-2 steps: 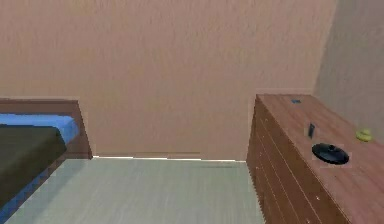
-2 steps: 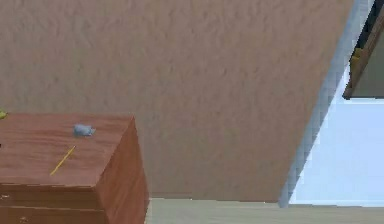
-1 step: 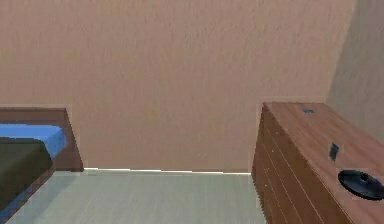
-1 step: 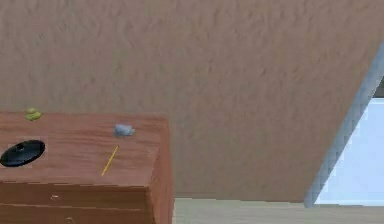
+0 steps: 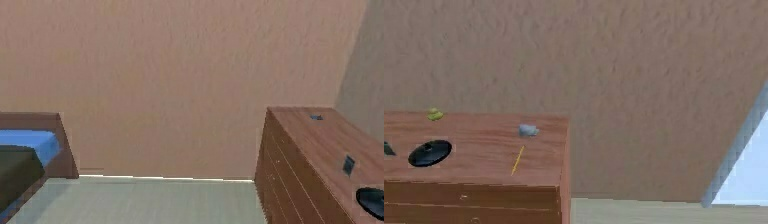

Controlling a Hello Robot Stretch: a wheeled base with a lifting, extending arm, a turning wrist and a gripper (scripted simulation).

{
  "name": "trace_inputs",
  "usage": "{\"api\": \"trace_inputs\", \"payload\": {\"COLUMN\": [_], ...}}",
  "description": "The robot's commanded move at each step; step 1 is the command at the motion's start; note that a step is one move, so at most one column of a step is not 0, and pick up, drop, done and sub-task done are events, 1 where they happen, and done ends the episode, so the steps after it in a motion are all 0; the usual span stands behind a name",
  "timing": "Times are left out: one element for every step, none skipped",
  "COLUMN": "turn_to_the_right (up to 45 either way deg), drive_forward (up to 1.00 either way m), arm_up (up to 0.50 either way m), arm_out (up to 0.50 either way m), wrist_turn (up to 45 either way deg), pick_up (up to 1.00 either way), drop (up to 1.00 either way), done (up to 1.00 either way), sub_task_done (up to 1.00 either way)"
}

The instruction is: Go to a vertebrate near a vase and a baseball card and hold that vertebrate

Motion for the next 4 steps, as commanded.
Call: {"api": "trace_inputs", "payload": {"turn_to_the_right": [-33.0,-3.0,45.0,6.0], "drive_forward": [0.0,0.0,0.0,0.0], "arm_up": [0.0,0.0,0.0,0.0], "arm_out": [0.0,0.0,0.0,0.0], "wrist_turn": [0.0,0.0,0.0,0.0], "pick_up": [0.0,0.0,0.0,0.0], "drop": [0.0,0.0,0.0,0.0], "done": [0.0,0.0,0.0,0.0], "sub_task_done": [0.0,0.0,0.0,0.0]}}
